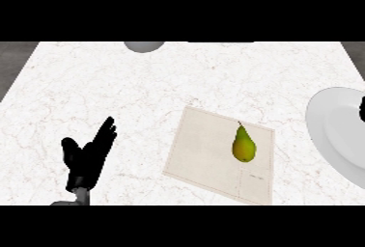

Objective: Pick the lemon from the placemat and place it in the plate

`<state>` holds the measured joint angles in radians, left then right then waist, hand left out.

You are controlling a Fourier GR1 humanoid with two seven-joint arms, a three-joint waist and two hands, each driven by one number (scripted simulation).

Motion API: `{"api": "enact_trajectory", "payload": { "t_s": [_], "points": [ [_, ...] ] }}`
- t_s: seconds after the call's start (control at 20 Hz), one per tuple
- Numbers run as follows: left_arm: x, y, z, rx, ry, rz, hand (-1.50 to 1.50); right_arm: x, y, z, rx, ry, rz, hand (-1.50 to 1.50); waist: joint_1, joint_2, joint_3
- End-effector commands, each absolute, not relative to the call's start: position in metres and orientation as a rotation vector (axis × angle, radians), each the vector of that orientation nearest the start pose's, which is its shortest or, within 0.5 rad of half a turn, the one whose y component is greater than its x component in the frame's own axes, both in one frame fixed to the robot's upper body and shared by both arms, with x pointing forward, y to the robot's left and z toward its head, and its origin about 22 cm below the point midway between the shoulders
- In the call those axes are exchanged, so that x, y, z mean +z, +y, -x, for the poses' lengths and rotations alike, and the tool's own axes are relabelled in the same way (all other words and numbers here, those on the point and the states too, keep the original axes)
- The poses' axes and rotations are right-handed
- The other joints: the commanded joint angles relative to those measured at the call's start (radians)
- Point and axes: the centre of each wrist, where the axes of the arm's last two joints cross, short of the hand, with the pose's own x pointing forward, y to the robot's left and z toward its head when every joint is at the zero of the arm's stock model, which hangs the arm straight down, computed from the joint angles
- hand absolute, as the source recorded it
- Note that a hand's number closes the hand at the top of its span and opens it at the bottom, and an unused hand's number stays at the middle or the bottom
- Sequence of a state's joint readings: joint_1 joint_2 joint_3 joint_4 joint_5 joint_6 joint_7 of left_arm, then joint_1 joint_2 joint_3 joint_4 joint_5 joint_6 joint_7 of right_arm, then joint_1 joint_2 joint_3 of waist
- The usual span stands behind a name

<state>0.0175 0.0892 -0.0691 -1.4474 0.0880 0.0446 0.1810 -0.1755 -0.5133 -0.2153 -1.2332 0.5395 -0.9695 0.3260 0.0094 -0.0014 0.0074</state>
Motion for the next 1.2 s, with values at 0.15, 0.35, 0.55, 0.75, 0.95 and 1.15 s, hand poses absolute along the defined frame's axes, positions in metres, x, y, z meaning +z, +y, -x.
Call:
{"api": "enact_trajectory", "payload": {
  "t_s": [0.15, 0.35, 0.55, 0.75, 0.95, 1.15],
  "points": [
    [-0.025, 0.235, -0.241, -0.032, -1.214, 0.002, 0.00, 0.021, -0.471, -0.260, -0.213, -0.969, 1.478, -1.50, 0.018, 0.014, -0.004],
    [-0.032, 0.232, -0.241, -0.024, -1.199, 0.008, 0.00, 0.018, -0.480, -0.275, -0.145, -0.988, 1.319, -1.50, 0.022, 0.014, -0.003],
    [-0.039, 0.238, -0.231, -0.018, -1.191, 0.012, 0.00, 0.008, -0.487, -0.276, -0.202, -1.151, 1.233, -1.50, 0.017, 0.011, -0.003],
    [-0.033, 0.227, -0.243, -0.019, -1.190, -0.019, 0.00, 0.003, -0.482, -0.277, -0.298, -1.354, 1.226, -1.50, 0.001, 0.010, -0.002],
    [-0.036, 0.243, -0.216, -0.020, -1.196, -0.002, 0.00, 0.007, -0.496, -0.273, -0.493, -1.439, 1.215, -1.50, 0.013, 0.007, -0.003],
    [-0.031, 0.235, -0.235, -0.013, -1.197, 0.005, 0.00, -0.003, -0.513, -0.250, -0.567, -1.452, 1.156, -1.50, -0.002, 0.005, -0.005]
  ]
}}
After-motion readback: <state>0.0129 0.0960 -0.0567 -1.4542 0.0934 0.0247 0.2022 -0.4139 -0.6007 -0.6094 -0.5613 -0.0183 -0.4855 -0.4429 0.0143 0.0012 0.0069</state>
